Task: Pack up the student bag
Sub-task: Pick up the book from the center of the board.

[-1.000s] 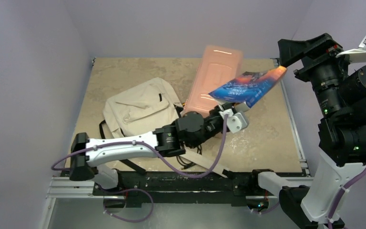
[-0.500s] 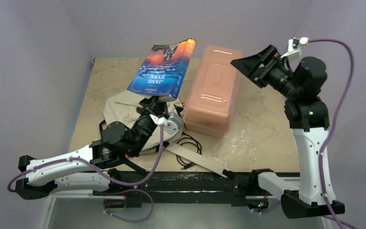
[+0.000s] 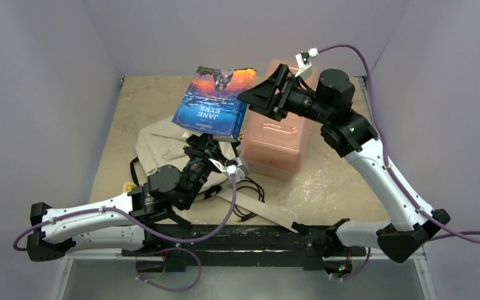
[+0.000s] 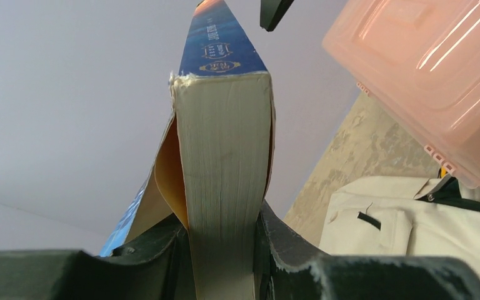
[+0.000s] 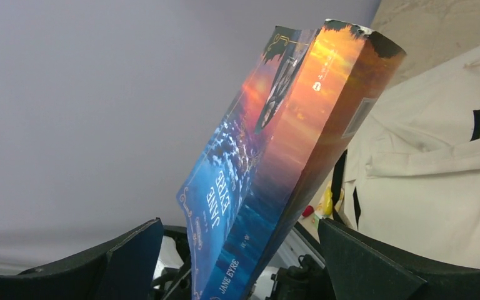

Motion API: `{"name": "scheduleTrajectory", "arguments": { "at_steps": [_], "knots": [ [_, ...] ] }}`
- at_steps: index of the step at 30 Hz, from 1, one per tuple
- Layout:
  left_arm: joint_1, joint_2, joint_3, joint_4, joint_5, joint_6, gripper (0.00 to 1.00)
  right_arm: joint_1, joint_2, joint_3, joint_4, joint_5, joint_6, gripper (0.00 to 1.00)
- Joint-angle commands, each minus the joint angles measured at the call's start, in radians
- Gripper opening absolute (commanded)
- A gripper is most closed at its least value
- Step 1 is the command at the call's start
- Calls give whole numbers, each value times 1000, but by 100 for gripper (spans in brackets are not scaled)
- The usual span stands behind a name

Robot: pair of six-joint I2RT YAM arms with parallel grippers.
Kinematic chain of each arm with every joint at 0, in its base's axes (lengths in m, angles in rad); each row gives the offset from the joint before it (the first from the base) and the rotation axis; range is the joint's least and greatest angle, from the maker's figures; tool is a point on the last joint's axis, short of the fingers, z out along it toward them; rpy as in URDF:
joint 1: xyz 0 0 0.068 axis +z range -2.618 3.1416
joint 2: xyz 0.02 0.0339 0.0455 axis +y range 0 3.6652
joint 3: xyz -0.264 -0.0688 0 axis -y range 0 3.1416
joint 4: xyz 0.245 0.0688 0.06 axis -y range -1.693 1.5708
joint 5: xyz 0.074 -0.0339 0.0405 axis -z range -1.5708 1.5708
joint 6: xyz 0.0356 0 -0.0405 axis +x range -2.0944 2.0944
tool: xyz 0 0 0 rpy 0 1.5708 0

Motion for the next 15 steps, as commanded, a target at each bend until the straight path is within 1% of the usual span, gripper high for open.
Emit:
{"name": "scheduleTrajectory", "arguments": {
  "at_steps": [1,4,8,9,11,13,15],
  "knots": [
    [6,-24,22,199,-20,86,0,31,9,-5,72,107,66,99],
    [6,-12,19,204,-29,108,0,64,68,24,44,137,100,99],
    [6,9,22,218,-43,146,0,108,133,60,58,157,141,98],
    [6,12,25,214,-45,151,0,116,145,61,77,151,156,96],
    [6,17,31,193,-51,154,0,123,164,46,134,126,191,85],
    [6,18,30,174,-60,151,0,126,173,33,162,126,218,76],
    [6,15,23,151,-69,143,0,128,178,29,172,128,222,74]
  ]
}}
